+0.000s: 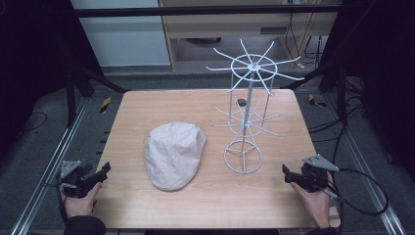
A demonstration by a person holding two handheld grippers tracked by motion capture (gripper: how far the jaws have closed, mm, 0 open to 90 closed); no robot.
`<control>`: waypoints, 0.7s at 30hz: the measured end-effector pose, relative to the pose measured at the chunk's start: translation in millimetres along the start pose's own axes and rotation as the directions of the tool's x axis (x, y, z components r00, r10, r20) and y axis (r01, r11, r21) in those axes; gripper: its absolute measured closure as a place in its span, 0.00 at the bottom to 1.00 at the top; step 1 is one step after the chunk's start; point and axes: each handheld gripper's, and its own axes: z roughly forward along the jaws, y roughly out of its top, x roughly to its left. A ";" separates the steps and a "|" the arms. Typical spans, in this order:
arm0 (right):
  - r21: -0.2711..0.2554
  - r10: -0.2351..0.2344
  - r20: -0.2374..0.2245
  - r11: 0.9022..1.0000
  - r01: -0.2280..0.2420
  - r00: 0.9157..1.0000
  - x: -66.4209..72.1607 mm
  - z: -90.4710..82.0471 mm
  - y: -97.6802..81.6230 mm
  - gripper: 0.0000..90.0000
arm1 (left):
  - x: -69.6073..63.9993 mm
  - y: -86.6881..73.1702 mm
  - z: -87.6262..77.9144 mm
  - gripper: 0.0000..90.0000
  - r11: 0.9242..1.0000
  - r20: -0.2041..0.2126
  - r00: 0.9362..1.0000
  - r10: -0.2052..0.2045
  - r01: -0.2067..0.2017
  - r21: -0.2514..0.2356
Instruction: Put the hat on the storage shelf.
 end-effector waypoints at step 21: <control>0.007 0.015 -0.011 1.000 -0.015 1.000 0.5 -9.1 -0.5 0.15 | -68.5 28.7 -9.5 0.27 0.993 0.090 0.989 0.115 -0.116 0.010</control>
